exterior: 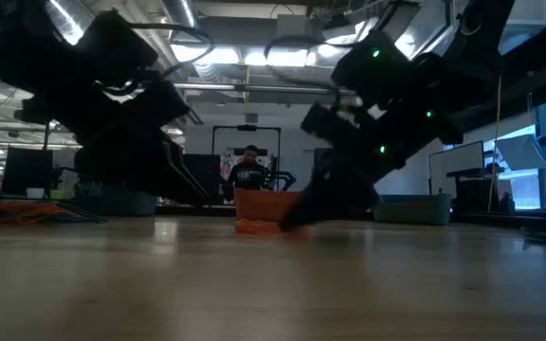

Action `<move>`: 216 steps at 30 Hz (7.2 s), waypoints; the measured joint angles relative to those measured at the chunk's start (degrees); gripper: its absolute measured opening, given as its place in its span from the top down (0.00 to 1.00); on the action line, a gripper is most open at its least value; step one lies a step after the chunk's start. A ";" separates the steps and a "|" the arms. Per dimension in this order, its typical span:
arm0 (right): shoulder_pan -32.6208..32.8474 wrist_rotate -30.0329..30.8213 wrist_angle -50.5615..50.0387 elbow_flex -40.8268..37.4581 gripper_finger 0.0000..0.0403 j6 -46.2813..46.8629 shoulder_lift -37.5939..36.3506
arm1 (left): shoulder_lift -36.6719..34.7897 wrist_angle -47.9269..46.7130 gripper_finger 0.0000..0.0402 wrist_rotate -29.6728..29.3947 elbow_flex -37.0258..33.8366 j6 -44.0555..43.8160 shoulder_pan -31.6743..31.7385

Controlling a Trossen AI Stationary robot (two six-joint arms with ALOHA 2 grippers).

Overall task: Sort rubber bands into baskets
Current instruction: Put the orange rubber band into the orange bin

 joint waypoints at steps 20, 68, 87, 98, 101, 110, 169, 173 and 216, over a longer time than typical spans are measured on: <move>-1.44 9.34 -10.47 0.27 0.96 -2.08 -3.01 | 0.58 3.84 0.65 -0.28 -0.77 10.62 0.13; -31.20 0.28 9.72 2.51 0.95 -1.14 -8.94 | 0.58 5.50 0.65 -0.68 -0.77 11.00 0.17; -20.47 -15.37 -19.53 9.00 0.55 -2.18 -11.37 | 0.58 5.02 0.65 -0.68 -0.77 10.78 0.17; -4.90 -15.07 -8.77 7.30 0.55 -0.19 -1.85 | 0.58 5.49 0.65 -0.68 -0.77 10.82 0.17; -3.00 -15.08 -4.59 7.35 0.55 -0.23 1.76 | 0.58 5.48 0.65 -0.68 -0.77 10.82 0.17; -2.62 -10.22 -3.21 8.79 0.60 -0.72 6.03 | 0.58 5.48 0.65 -0.68 -0.77 11.13 0.17; -11.77 3.80 -13.07 8.55 0.99 -13.50 -6.86 | -5.37 2.50 0.65 -0.88 -1.52 7.92 0.07; -15.35 3.82 -7.50 8.57 0.99 -15.96 -6.92 | -5.37 2.50 0.65 -0.85 -1.52 7.96 0.07; -9.67 -1.28 -23.10 8.51 0.52 -9.11 -17.46 | -19.53 -19.71 0.65 -0.83 -1.04 2.12 -0.04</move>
